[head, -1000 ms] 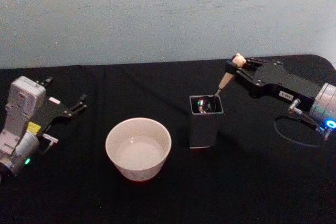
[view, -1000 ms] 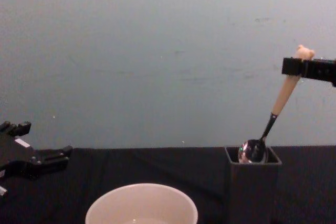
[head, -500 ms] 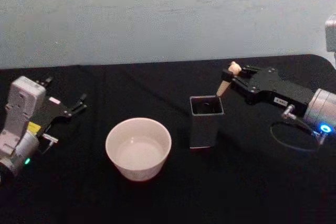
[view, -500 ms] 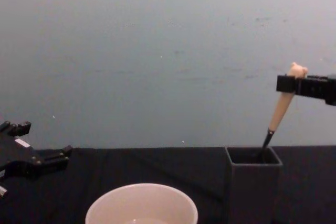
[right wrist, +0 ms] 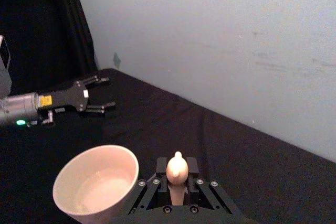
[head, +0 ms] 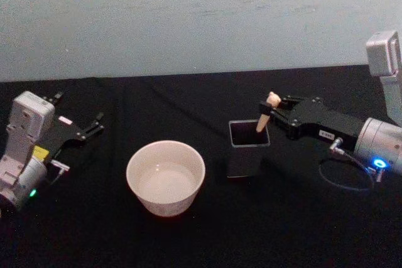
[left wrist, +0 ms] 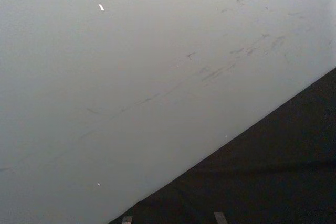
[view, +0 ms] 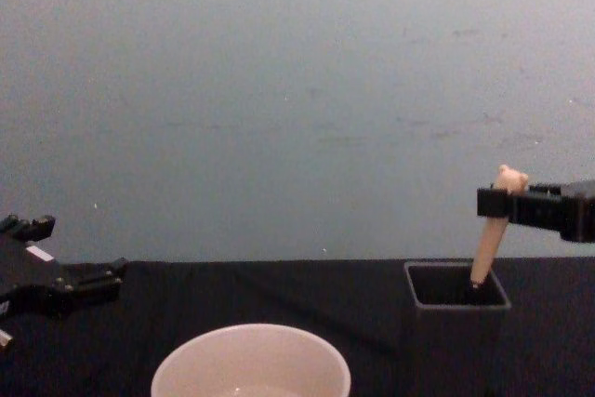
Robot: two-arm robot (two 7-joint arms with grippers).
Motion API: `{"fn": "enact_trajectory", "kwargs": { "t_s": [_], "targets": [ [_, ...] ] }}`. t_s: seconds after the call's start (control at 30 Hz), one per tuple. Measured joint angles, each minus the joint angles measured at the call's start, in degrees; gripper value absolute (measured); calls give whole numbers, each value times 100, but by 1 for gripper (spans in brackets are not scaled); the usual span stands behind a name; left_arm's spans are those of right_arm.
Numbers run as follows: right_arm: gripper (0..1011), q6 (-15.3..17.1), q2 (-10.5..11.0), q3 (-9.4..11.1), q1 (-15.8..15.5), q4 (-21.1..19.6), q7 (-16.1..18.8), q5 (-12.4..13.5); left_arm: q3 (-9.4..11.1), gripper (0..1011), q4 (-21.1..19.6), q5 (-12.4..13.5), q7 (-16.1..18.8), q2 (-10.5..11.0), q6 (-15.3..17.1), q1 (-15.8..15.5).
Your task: Pick up the stirring spoon with one hand, stir inside the cup, then place it back in its original position.
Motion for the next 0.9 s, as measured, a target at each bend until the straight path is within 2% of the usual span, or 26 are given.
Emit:
{"fn": "enact_trajectory", "kwargs": {
  "t_s": [0.37,0.9],
  "targets": [
    [205,111,-89,-102,73,187,-19,-211,0,1001,0,0,0,0,0,0],
    [205,211,-178,-57,71,247,-143,-338,0,1001,0,0,0,0,0,0]
  ]
}}
